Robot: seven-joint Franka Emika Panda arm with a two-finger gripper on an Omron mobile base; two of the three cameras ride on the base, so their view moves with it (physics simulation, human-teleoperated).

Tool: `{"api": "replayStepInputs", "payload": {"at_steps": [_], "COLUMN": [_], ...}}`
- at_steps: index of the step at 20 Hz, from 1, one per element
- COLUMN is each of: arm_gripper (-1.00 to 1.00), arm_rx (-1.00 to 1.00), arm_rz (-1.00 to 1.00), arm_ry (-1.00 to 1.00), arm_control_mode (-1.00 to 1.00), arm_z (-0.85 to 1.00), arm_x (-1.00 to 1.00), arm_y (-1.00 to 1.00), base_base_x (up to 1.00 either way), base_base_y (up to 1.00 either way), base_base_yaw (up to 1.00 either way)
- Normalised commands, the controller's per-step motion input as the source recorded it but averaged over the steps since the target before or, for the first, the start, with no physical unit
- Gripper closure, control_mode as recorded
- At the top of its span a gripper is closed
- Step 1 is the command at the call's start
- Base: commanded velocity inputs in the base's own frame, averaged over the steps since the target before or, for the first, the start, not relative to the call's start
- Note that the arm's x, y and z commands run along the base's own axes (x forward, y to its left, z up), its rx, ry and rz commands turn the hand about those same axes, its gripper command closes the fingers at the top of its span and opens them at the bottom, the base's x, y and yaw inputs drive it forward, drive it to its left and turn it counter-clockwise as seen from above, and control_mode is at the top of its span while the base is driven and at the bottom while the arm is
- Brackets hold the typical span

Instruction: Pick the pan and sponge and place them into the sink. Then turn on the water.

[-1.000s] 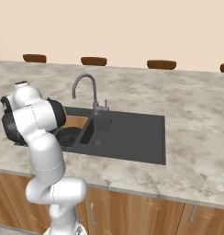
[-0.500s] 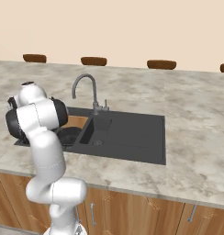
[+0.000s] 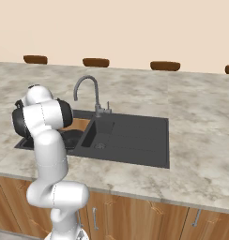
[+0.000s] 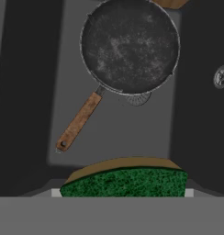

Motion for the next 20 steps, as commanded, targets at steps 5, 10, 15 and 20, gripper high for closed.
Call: {"api": "replayStepInputs", "payload": {"at_steps": [5,10,15,20], "arm_gripper": [1.00,1.00,1.00,1.00], "arm_rx": [0.00,0.00,0.00,0.00], "arm_rz": [-0.02,-0.03,-0.02,-0.02], "arm_ry": [0.03,0.01,0.00,0.00], "arm_control_mode": [-1.00,-1.00,-1.00,-1.00], "arm_z": [-0.26,-0.35,-0.39,-0.37], "arm_x": [0.31,0.26,0.26,0.27], "arm_y": [-0.10,0.00,0.00,0.00], "base_base_x": [0.00,0.00,0.00,0.00], "base_base_y": [0.00,0.00,0.00,0.00], "base_base_yaw": [0.00,0.00,0.00,0.00]}}
